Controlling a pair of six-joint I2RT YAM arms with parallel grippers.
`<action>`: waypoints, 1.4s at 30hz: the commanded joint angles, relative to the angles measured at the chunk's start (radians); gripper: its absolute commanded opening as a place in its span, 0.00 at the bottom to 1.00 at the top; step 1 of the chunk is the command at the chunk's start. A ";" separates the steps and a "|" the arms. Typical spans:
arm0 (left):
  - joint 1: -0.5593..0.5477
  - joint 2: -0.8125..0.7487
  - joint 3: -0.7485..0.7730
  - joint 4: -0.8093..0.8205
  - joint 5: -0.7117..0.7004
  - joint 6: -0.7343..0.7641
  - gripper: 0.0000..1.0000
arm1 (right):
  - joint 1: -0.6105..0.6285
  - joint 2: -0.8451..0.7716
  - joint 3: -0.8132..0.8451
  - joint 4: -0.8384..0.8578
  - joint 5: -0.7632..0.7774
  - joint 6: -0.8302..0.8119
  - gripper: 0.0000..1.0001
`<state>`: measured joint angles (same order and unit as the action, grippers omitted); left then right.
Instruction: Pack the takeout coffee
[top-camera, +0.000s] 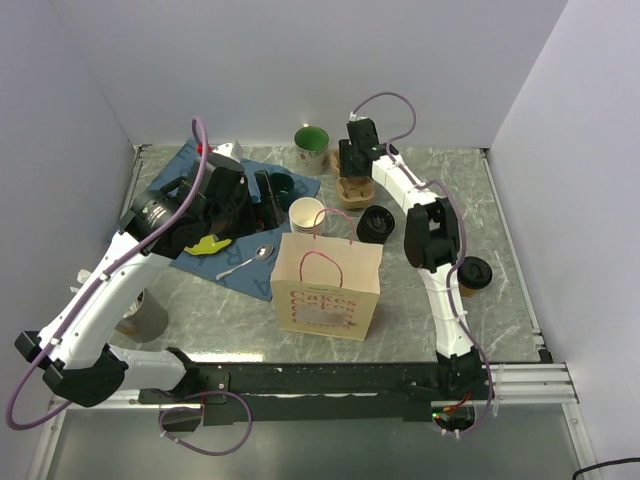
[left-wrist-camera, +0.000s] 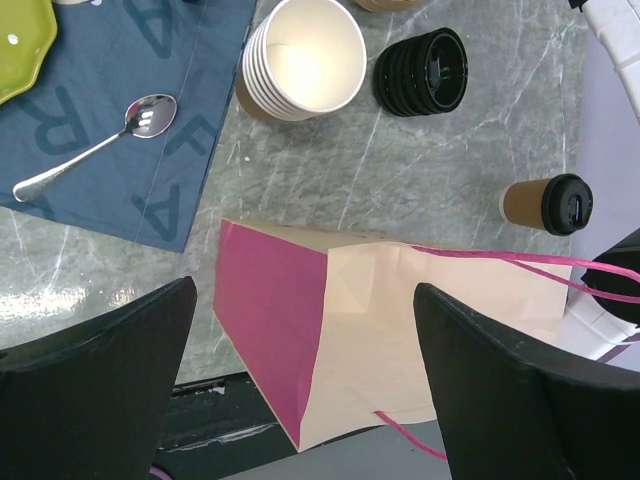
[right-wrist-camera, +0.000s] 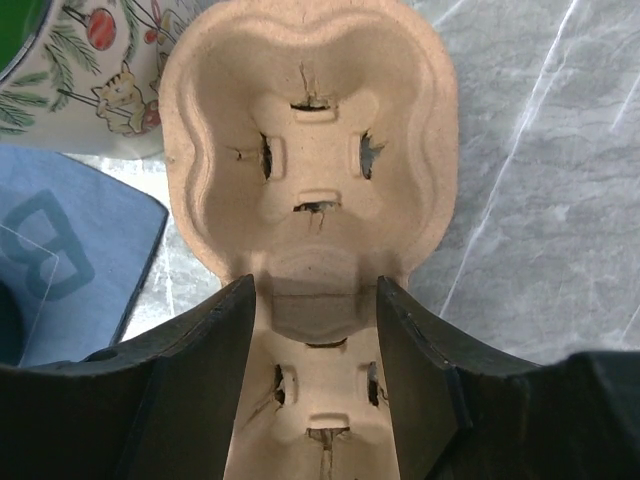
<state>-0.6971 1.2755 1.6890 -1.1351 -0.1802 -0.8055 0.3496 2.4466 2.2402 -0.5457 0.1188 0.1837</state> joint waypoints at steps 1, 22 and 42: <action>-0.002 -0.004 0.017 0.000 -0.013 0.019 0.97 | -0.003 0.006 0.033 0.007 0.012 0.011 0.58; -0.002 0.021 0.020 0.021 -0.012 0.042 0.97 | -0.001 -0.063 0.090 0.046 0.038 -0.047 0.42; -0.002 0.004 0.006 0.024 -0.010 0.023 0.97 | -0.003 -0.021 0.052 0.032 0.013 -0.047 0.41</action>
<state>-0.6971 1.2938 1.6886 -1.1400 -0.1818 -0.7799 0.3496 2.4466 2.2700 -0.5449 0.1295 0.1448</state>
